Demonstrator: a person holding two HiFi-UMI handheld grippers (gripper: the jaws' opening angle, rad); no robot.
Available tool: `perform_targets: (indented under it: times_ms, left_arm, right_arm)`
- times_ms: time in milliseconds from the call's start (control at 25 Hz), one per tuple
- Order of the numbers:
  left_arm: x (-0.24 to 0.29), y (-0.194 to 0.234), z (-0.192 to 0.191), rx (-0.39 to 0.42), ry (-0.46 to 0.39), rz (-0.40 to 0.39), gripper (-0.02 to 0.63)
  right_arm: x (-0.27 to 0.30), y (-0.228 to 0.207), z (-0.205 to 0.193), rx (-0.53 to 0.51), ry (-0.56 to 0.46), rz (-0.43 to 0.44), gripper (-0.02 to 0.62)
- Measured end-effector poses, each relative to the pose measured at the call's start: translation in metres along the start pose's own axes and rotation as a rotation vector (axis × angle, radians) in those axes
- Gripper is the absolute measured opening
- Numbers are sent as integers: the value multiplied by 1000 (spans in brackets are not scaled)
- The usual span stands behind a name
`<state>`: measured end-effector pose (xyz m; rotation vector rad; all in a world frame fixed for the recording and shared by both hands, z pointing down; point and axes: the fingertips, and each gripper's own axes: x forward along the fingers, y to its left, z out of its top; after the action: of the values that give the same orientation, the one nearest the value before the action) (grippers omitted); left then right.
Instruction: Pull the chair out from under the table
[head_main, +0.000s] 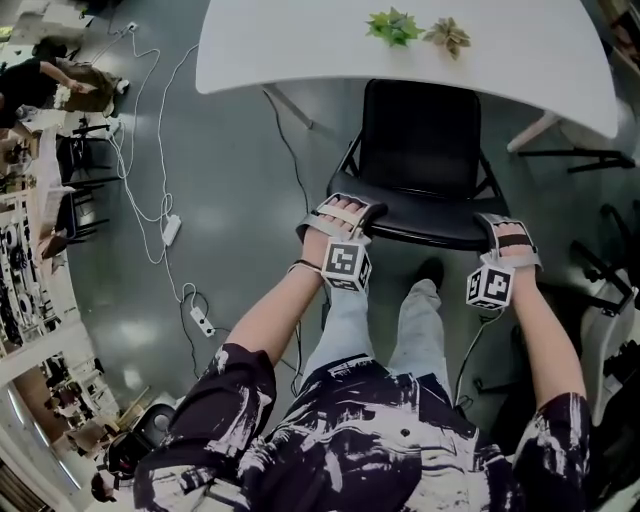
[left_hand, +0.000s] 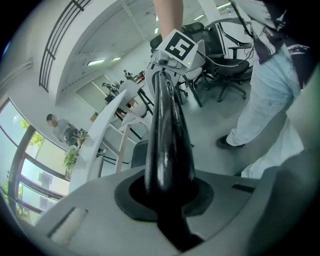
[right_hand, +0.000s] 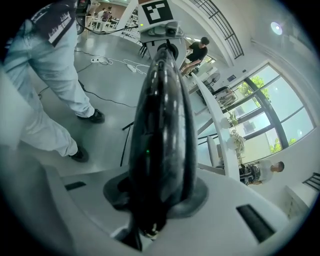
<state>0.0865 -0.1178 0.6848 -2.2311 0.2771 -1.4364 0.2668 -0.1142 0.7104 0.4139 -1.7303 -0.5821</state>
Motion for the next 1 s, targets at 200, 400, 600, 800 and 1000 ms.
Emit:
perform_targets:
  times_ms: [200, 400, 600, 800, 1000]
  left_arm:
    - [-19, -35, 9, -17, 6, -1, 34]
    - [-39, -73, 18, -31, 7, -4, 34]
    - [-55, -111, 28, -30, 3, -17, 34]
    - [-71, -146, 41, -33, -4, -28, 34]
    - [-81, -166, 51, -42, 8, -31, 34]
  right_arm:
    - [-23, 31, 9, -12, -1, 11, 84]
    - [-47, 66, 19, -13, 4, 24, 84]
    - [-70, 103, 26, -19, 5, 32, 84]
    - [-94, 137, 32, -44, 8, 53, 83]
    - [-108, 154, 32, -55, 7, 59, 84]
